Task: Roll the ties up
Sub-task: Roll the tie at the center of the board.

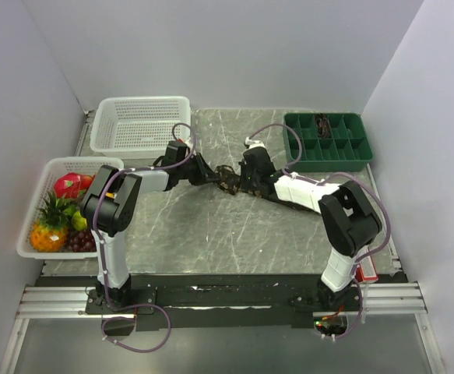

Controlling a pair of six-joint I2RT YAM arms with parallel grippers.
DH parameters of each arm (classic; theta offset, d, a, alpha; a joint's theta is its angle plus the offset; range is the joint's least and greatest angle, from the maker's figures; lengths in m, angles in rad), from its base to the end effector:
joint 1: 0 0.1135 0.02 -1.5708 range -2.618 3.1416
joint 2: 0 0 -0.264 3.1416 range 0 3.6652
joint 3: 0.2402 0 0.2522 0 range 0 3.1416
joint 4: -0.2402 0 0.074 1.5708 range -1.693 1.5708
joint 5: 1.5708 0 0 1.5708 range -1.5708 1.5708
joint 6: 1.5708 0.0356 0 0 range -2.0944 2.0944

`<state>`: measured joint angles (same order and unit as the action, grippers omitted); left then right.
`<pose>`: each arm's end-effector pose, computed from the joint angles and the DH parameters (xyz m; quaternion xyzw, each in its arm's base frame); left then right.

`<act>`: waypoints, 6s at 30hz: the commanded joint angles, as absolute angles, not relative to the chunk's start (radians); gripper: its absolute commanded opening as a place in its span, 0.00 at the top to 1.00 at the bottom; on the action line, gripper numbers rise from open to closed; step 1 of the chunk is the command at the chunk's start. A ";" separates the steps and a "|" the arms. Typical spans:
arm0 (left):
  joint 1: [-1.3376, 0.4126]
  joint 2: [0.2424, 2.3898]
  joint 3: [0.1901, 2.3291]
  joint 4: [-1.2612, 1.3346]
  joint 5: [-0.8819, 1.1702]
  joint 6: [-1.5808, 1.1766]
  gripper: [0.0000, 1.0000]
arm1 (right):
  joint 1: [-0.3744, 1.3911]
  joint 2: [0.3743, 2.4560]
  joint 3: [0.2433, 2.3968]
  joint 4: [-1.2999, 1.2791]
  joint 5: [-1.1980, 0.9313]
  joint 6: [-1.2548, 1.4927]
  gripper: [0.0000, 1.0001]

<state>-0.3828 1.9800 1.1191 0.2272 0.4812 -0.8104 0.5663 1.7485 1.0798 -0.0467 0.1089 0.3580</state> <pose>0.3790 -0.1704 0.1465 -0.0787 0.8696 -0.4223 0.2434 0.3216 0.1999 0.1968 -0.0720 0.9060 0.1403 0.3928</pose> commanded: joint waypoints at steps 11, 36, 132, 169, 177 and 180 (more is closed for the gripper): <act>-0.385 1.967 1.149 0.233 0.423 -0.914 0.85 | 0.574 1.868 1.190 -0.040 0.075 0.348 1.00; -0.408 1.933 1.160 0.279 0.432 -0.884 0.49 | 0.543 1.999 1.302 -0.031 0.037 0.364 1.00; -0.339 2.049 1.106 0.462 0.483 -0.723 0.29 | 0.448 2.039 1.256 0.212 -0.384 0.529 1.00; -0.341 2.118 1.026 0.670 0.528 -0.793 0.93 | 0.377 2.080 1.457 0.114 -0.218 0.500 1.00; -0.341 2.126 1.045 0.670 0.545 -0.799 0.86 | 0.376 2.315 1.848 -0.211 -0.264 0.460 1.00; -0.341 2.123 1.040 0.675 0.543 -0.801 0.81 | 0.377 2.330 1.887 -0.287 -0.281 0.472 1.00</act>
<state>-0.3397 2.1052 1.0233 0.6899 0.5117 -0.7944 0.3706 2.3119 1.8175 -0.0937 -0.2581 0.4820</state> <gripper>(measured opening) 0.166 0.005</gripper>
